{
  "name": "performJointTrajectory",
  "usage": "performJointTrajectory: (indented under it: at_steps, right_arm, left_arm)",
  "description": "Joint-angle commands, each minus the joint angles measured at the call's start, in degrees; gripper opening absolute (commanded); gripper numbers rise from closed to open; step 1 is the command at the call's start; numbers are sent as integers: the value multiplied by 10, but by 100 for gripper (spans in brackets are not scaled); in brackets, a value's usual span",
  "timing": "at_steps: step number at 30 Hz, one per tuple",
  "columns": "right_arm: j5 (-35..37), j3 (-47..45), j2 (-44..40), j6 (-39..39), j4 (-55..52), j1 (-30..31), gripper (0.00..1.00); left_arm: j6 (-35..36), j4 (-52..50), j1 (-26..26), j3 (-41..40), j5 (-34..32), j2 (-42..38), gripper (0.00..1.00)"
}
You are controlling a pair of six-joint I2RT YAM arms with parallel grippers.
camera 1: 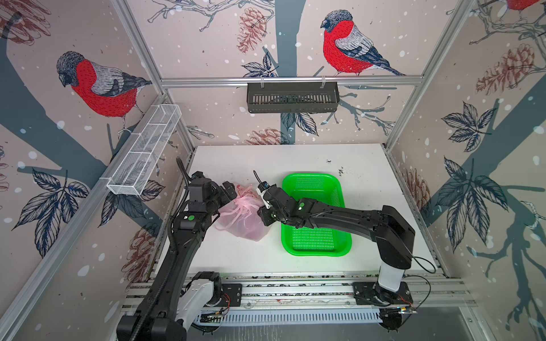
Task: Untie the knot of the plastic bag and take out the fruit
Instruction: Untie the plastic bag at the center of the table.
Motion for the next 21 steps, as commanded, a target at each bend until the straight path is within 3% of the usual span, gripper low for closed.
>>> performJointTrajectory:
  at_steps: [1, 9, 21]
  right_arm:
    - [12, 7, -8, -9, -1, 4, 35]
    - [19, 28, -14, -40, 0, 8, 46]
    - [21, 136, 75, -98, -31, 14, 51]
  left_arm:
    - [18, -71, 1, 30, 10, -22, 97]
    - [44, -91, 2, 50, 1, -6, 94]
    - [65, 9, 2, 67, 38, 195, 85]
